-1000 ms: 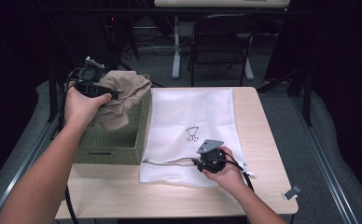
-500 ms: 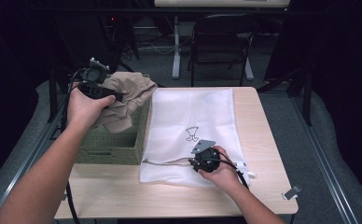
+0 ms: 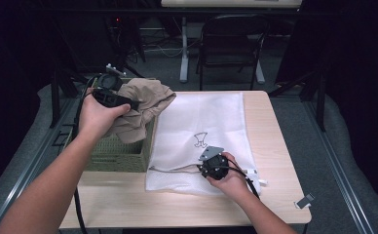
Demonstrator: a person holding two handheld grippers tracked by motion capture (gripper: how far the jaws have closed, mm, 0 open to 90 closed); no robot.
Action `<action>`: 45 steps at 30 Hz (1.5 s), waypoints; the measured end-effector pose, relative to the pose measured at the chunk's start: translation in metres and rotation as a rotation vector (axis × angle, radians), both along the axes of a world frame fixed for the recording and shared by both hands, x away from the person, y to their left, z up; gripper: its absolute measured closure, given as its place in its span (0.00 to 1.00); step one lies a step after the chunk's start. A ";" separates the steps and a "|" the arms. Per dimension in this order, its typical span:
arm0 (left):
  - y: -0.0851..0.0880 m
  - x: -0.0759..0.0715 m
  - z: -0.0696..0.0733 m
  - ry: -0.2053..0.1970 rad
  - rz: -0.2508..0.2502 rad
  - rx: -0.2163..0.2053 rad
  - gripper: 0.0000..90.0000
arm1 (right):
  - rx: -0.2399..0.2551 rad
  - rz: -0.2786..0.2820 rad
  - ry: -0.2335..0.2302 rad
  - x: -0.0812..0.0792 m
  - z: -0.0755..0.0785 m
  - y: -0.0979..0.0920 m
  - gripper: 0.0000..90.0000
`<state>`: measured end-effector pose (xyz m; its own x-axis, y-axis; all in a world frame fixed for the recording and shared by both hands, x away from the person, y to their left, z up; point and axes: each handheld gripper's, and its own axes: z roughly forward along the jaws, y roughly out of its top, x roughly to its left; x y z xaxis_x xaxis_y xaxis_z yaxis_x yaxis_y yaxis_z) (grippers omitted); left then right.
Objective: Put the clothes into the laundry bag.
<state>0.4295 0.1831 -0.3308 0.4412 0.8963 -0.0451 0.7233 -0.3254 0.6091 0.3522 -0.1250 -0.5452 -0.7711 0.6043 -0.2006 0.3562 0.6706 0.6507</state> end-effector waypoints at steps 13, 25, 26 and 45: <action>-0.032 -0.010 -0.003 0.006 -0.100 0.009 0.54 | -0.090 -0.005 -0.018 0.002 0.000 0.001 0.65; -0.053 -0.017 -0.014 0.028 -0.159 0.007 0.54 | -0.002 0.013 -0.020 -0.001 0.002 0.001 0.88; -0.054 -0.017 -0.015 0.030 -0.164 0.008 0.54 | -0.015 0.020 -0.013 0.000 0.003 0.000 0.90; -0.056 -0.031 -0.027 0.033 -0.190 0.009 0.54 | 0.052 0.006 0.032 0.008 0.009 -0.005 0.98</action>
<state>0.3987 0.1268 -0.3574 0.6007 0.7976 -0.0547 0.6680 -0.4630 0.5826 0.3604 -0.1300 -0.5363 -0.7800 0.6090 -0.1440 0.3737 0.6379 0.6734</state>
